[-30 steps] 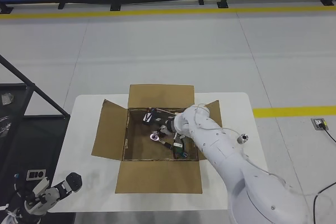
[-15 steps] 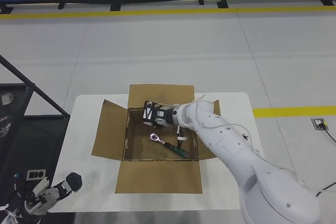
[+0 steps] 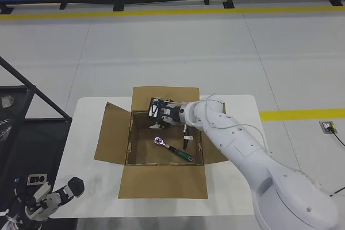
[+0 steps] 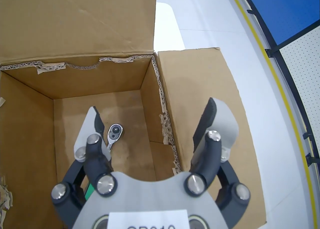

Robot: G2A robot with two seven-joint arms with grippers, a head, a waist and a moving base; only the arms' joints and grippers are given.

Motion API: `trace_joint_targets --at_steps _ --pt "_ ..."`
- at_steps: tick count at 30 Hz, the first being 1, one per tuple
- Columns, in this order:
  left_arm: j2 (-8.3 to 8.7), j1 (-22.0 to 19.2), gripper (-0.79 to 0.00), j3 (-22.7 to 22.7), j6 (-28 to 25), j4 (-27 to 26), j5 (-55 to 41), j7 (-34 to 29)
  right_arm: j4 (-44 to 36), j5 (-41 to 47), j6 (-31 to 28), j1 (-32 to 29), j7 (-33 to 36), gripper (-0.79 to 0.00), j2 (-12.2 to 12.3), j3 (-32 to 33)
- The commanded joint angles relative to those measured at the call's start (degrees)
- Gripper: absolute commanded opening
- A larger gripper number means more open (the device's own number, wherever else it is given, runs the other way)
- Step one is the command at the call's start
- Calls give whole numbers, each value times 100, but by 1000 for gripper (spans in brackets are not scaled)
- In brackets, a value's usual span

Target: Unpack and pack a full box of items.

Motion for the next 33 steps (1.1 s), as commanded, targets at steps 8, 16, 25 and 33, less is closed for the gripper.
trace_joint_targets --at_steps 8,16,25,33 --pt "0 0 0 0 0 0 0 0 -238 -68 -79 -48 -755 0 157 142" --pt "0 0 0 0 0 0 0 0 -753 -744 -411 -179 -1842 0 829 393" --pt "0 0 0 0 0 0 0 0 -2923 -1151 -101 -1351 -1976 0 2223 1648" --pt "0 0 0 0 0 0 0 0 -8164 -1070 388 -4768 1302 0 3568 4863"
